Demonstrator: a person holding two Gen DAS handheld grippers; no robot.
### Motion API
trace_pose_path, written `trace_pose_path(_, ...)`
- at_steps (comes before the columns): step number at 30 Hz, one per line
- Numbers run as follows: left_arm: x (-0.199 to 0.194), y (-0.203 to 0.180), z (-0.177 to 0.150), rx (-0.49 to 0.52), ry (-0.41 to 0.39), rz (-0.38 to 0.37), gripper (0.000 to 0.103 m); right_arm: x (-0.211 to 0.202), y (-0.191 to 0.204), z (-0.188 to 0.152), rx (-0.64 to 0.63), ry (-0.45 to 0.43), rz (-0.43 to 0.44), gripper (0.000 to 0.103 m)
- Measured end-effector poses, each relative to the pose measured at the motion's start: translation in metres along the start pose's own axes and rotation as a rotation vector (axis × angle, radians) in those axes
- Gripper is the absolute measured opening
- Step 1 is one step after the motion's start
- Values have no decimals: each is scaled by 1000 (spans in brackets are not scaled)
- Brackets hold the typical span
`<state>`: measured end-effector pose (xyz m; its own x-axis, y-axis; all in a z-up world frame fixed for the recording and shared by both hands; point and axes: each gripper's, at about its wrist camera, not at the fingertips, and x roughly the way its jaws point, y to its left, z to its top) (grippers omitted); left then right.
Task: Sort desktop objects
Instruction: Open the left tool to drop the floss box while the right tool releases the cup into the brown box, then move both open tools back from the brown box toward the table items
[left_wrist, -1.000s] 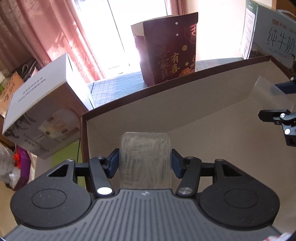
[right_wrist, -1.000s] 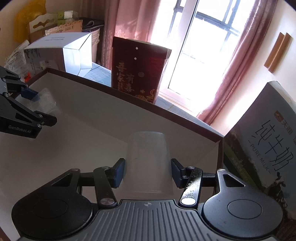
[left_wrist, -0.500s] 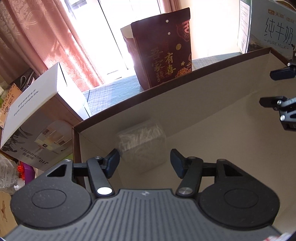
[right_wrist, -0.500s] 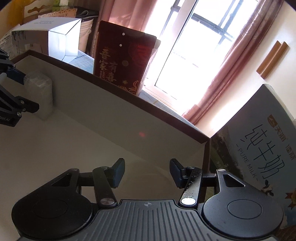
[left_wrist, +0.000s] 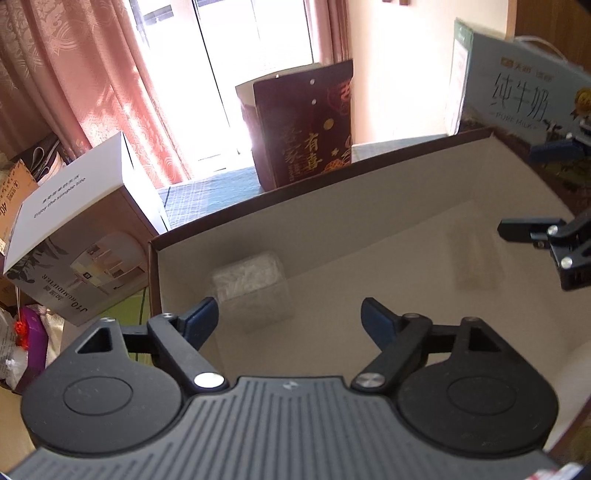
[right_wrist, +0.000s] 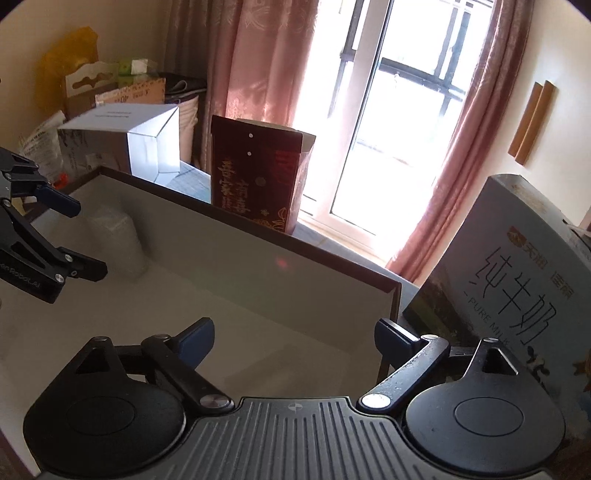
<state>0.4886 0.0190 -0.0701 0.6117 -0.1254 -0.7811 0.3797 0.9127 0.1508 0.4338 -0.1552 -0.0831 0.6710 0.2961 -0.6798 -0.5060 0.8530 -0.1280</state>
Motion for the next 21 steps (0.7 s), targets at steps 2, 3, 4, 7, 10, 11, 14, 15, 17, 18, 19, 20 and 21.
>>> trace_pose_path(2, -14, -3, -3, -4, -15, -12, 85, -12, 0, -5, 35, -4, 28, 93)
trace_pose_path(3, -20, -5, -4, -3, -17, -14, 85, -18, 0, -8, 50, -3, 43, 94)
trace_pose_path(4, -27, -8, -7, -3, -25, -15, 85, -25, 0, -11, 67, -8, 54, 94)
trace_pose_path(7, -47, -14, -14, -18, -40, -28, 89, -46, 4, -19, 102, -27, 78, 96)
trace_pose_path(10, -68, -18, -24, -32, -50, -34, 89, -61, 6, -24, 139, -35, 85, 96)
trace_pose_path(11, -74, -19, -28, -39, -54, -33, 89, -66, 6, -26, 153, -39, 86, 97)
trace_pose_path(14, -92, -19, -38, -83, -62, -41, 89, -81, 7, -30, 189, -47, 90, 97)
trace_pose_path(15, -98, -19, -41, -97, -62, -45, 89, -86, 9, -31, 199, -53, 92, 97)
trace_pose_path(17, -109, -20, -48, -114, -68, -41, 89, -96, 10, -34, 218, -62, 102, 97)
trace_pose_path(18, -114, -20, -51, -119, -71, -35, 89, -101, 11, -35, 225, -65, 106, 98)
trace_pose_path(19, -119, -21, -54, -123, -73, -26, 89, -105, 13, -37, 229, -66, 109, 98)
trace_pose_path(20, -125, -21, -57, -129, -73, -17, 89, -110, 15, -38, 233, -69, 110, 98)
trace_pose_path(21, -130, -22, -60, -136, -72, -9, 89, -115, 16, -40, 241, -70, 110, 98)
